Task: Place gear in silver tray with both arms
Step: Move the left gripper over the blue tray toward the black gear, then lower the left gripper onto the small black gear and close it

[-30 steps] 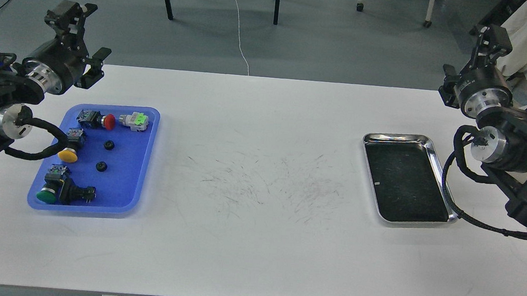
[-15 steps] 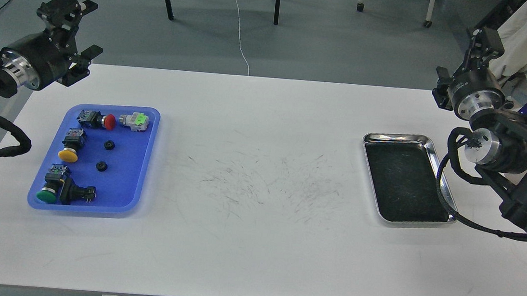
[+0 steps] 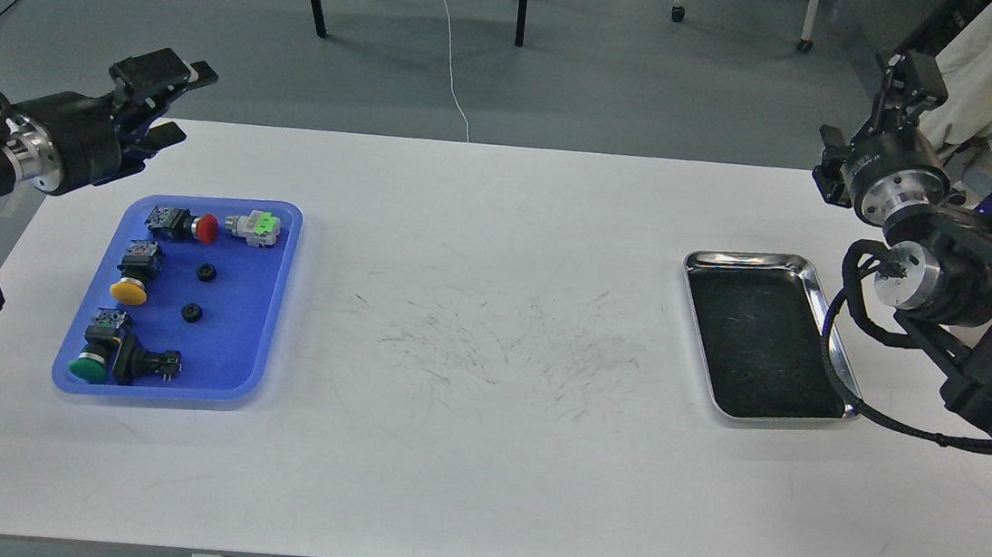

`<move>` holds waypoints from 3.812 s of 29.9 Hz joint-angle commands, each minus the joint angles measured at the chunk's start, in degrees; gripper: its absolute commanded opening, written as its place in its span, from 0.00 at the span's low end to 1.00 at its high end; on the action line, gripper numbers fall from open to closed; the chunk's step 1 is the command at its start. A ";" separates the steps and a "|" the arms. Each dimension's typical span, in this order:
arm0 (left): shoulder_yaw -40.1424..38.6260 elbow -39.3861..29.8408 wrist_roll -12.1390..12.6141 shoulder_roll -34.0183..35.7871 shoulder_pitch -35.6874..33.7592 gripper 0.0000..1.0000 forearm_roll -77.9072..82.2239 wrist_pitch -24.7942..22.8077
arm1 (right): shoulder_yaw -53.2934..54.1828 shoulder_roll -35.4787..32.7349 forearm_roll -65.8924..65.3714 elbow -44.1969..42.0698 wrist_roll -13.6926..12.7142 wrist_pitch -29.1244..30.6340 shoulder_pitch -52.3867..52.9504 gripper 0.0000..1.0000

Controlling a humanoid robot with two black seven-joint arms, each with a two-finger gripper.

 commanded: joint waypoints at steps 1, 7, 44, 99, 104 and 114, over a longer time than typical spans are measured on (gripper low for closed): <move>3.84 0.03 -0.12 -1.51 -1.69 0.98 5.30 3.50 | -0.06 0.08 -0.08 -0.01 0.00 -0.09 -0.07 0.99; 5.61 0.48 -0.12 -3.44 -2.75 0.98 6.81 8.32 | -0.06 0.16 -0.08 0.08 0.00 -0.18 -0.07 0.99; 27.41 9.70 -0.81 -12.23 -3.20 0.80 25.97 13.61 | -0.06 -1.86 -0.35 2.01 0.09 -0.18 -0.69 0.99; 26.44 8.56 -5.00 -10.48 8.94 0.51 31.95 21.26 | -0.68 -1.95 -0.70 2.10 0.00 -0.44 -1.04 0.99; 26.44 11.10 -5.00 -11.79 9.37 0.42 31.95 21.52 | -0.68 -2.03 -0.70 2.19 0.00 -0.44 -1.13 0.99; 27.06 12.08 -5.00 -12.06 9.90 0.37 32.04 21.52 | -0.68 -1.95 -0.70 2.02 0.00 -0.35 -1.13 0.99</move>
